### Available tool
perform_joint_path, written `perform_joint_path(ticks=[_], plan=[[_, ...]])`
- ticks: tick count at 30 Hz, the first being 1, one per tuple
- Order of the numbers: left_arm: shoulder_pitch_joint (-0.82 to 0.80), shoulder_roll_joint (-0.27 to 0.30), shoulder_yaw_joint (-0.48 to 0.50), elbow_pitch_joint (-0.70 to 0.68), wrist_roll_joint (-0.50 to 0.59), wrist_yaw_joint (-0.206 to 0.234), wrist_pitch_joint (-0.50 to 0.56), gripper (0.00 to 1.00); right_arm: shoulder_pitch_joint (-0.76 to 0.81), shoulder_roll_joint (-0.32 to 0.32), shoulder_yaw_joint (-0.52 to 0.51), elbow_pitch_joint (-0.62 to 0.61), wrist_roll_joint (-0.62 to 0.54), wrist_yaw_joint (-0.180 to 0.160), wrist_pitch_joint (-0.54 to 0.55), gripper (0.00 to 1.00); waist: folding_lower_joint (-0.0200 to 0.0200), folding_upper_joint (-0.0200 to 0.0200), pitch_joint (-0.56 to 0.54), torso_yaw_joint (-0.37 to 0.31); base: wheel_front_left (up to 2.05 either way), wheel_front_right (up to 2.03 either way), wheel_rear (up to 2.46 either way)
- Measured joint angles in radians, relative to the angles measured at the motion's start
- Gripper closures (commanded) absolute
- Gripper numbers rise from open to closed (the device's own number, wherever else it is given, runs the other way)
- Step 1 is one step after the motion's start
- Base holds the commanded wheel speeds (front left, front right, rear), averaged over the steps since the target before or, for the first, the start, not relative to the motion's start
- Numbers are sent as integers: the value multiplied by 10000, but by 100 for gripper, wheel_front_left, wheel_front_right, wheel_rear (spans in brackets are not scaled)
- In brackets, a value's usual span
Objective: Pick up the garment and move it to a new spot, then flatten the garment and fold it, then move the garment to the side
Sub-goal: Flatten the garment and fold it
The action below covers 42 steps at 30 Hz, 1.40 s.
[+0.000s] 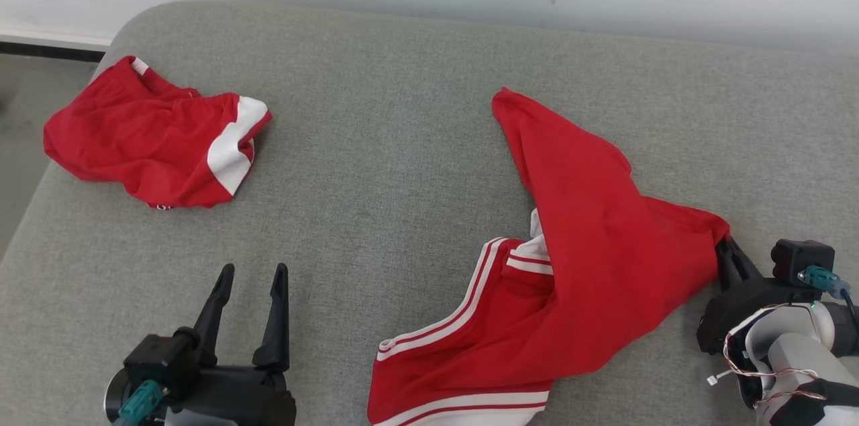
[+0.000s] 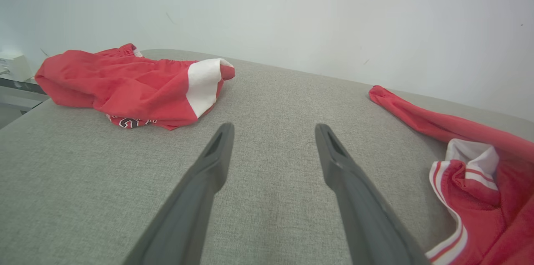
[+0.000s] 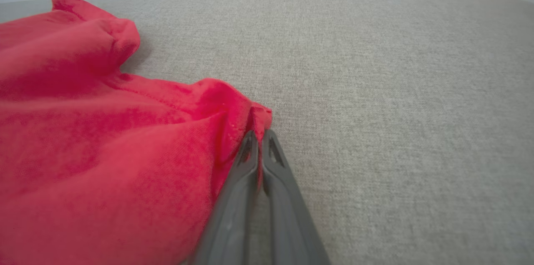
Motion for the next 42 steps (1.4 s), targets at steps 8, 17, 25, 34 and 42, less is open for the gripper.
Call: perform_joint_path(ticks=[8,17,25,34,42], plan=[[406,2,134,46,6,29,0,0,720,-169,-205,-1181,552,0,-25,100,-1,-1,-404,-334,0,0,0],[576,-2,117,2,-40,79,0,0,3436,-600,-1135,-4447,1601,0,568,100,0,0,-877,-1085,0,0,0],[680,0,194,15,-36,73,0,0,5550,104,-2652,-7129,1524,0,1806,64,0,0,-1069,-1335,0,0,0],[992,0,424,48,75,27,0,0,6054,1072,-3177,-9411,25,0,1392,0,0,-1,-1443,-1486,0,0,0],[1197,0,717,-25,213,8,0,0,6369,1505,-2245,-10913,-803,0,769,0,-1,-1,-1816,-1755,0,0,0]])
